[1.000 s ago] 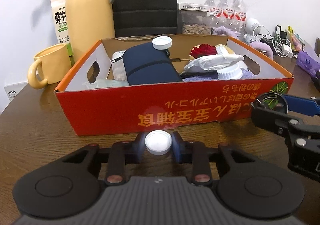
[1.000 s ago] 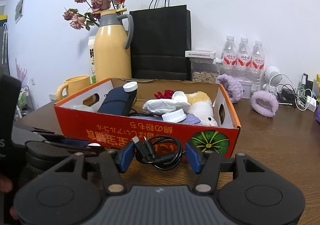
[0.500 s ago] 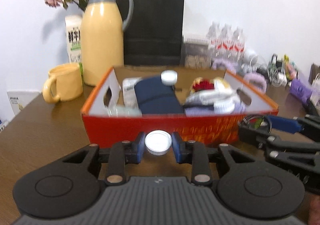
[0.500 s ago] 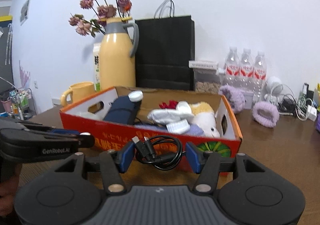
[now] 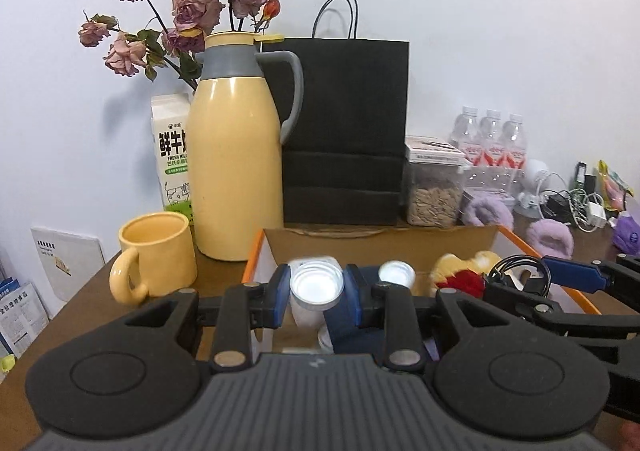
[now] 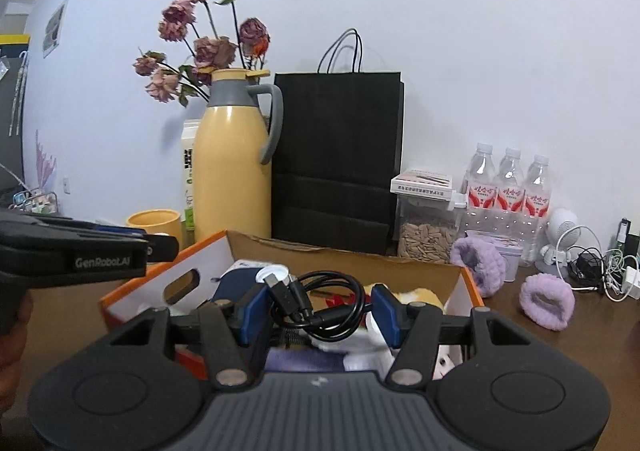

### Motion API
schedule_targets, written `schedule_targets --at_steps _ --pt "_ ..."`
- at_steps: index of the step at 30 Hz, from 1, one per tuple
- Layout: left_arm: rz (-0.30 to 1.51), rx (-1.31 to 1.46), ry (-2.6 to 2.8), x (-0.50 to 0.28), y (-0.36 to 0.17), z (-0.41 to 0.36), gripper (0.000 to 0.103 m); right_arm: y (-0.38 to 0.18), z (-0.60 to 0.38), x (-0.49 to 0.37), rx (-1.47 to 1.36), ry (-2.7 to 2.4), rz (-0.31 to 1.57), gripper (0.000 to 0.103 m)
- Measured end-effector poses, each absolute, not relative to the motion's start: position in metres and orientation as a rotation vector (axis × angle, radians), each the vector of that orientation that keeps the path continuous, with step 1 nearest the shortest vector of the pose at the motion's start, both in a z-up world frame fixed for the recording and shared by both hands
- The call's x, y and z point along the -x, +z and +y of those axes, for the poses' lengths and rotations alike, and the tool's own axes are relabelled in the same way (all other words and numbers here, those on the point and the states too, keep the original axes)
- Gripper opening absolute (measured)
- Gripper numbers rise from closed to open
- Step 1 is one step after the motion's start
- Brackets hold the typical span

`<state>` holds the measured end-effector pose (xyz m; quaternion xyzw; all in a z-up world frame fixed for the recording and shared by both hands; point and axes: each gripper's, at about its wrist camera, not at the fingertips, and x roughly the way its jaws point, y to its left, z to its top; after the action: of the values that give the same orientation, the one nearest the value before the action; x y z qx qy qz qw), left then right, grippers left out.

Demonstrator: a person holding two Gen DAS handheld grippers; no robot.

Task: Organize objects
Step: 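Carry the cable and lid into the red box and open both tools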

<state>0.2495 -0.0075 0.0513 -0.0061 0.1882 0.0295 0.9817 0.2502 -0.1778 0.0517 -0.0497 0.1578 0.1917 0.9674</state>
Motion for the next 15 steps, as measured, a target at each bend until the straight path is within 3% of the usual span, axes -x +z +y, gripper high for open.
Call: schedule_targets --at_steps 12,14,15 --pt "0.444 0.018 0.031 -0.305 0.032 0.008 0.03 0.04 -0.161 -0.314 0.112 0.342 0.379 0.055" --pt "0.445 0.02 0.02 -0.31 0.029 0.009 0.039 0.038 -0.16 -0.321 0.116 0.344 0.39 0.056" --pt "0.445 0.022 0.018 -0.312 0.029 0.011 0.059 0.037 -0.159 -0.324 0.118 0.345 0.395 0.059"
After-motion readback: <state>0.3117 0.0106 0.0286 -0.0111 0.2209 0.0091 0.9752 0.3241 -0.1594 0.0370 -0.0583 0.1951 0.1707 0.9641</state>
